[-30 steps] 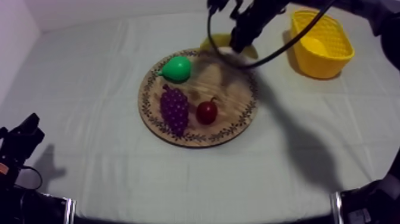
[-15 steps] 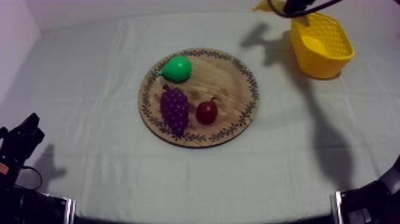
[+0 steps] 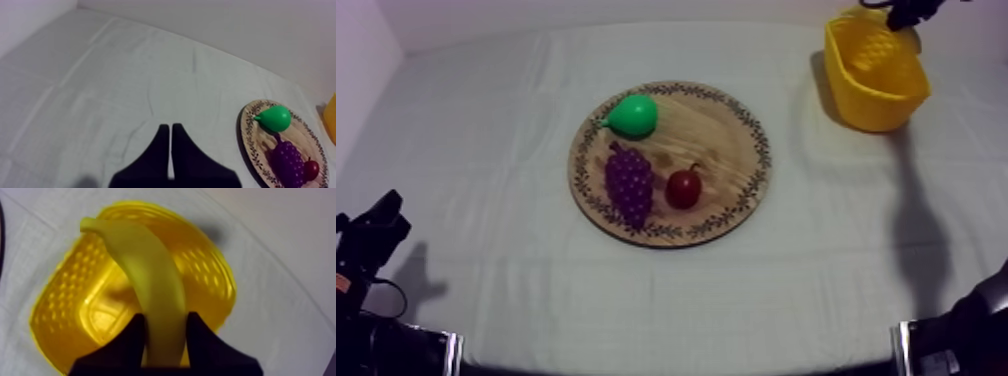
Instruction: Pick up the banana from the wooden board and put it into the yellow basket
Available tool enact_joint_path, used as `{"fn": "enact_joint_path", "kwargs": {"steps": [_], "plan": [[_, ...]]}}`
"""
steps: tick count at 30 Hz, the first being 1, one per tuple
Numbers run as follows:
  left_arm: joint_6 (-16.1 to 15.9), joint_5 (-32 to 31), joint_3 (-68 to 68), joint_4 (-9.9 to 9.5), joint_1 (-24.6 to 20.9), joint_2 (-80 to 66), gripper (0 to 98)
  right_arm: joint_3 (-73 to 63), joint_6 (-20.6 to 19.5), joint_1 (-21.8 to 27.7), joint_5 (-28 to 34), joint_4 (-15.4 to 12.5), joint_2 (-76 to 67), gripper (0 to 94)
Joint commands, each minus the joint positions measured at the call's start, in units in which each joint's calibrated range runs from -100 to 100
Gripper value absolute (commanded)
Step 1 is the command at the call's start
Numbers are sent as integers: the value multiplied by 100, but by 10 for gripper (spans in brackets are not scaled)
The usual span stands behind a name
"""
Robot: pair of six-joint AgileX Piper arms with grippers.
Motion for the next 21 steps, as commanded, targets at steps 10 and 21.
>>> {"fn": "enact_joint_path", "kwargs": {"steps": [10,21], "plan": [[0,-5,2,0,2,-3,1,401,-130,121,-456,41,199,241],[0,-5,2,0,2,-3,1,1070,-368,168,-1136,-8,276,314]]}}
